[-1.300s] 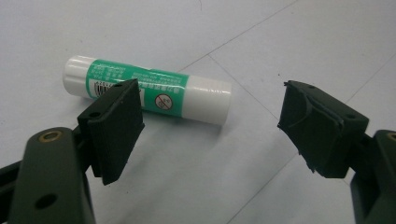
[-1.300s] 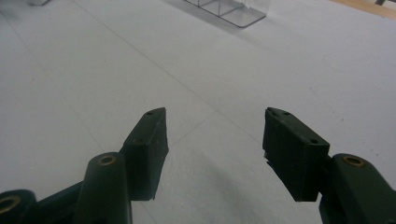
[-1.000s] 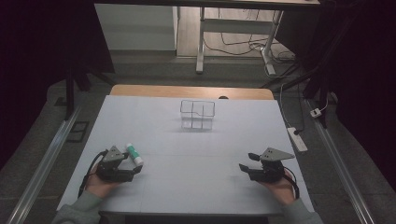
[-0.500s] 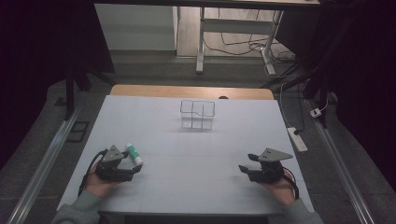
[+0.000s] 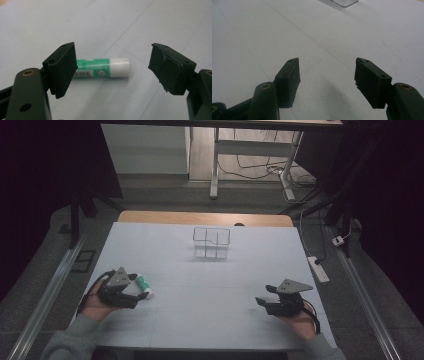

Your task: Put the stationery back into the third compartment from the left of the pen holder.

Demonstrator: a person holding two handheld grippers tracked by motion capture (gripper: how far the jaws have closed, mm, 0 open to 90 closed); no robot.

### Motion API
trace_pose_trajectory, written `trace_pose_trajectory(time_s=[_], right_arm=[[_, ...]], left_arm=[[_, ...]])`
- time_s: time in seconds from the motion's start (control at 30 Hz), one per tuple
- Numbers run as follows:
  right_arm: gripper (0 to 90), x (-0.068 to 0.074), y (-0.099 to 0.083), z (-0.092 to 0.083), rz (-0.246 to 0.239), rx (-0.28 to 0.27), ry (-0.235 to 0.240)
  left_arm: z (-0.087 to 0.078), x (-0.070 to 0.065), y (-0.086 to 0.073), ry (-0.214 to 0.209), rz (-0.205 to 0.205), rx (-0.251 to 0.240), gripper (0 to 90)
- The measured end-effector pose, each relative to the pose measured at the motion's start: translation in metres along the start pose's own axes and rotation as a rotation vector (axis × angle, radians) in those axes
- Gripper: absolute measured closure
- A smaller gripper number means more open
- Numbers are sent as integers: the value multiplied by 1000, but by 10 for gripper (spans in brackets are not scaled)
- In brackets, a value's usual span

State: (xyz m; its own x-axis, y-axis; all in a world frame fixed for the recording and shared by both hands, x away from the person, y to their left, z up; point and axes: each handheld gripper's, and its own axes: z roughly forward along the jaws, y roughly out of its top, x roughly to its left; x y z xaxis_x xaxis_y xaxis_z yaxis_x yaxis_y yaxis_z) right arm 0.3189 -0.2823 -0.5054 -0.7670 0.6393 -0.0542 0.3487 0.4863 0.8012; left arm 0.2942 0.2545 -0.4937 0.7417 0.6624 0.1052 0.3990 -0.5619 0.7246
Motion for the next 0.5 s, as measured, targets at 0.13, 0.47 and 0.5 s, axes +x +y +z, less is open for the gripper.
trace_pose_trajectory(time_s=[0.13, 0.47, 0.5], right_arm=[[360, 1, 0, 0, -10, 3, -2], [359, 0, 0, 1, -19, 14, -9], [359, 0, 0, 1, -19, 13, -10]], left_arm=[[-9, 14, 13, -28, 56, 8, 254], [-4, 19, 36, -136, 326, 131, 239], [-2, 19, 37, -139, 355, 151, 239]])
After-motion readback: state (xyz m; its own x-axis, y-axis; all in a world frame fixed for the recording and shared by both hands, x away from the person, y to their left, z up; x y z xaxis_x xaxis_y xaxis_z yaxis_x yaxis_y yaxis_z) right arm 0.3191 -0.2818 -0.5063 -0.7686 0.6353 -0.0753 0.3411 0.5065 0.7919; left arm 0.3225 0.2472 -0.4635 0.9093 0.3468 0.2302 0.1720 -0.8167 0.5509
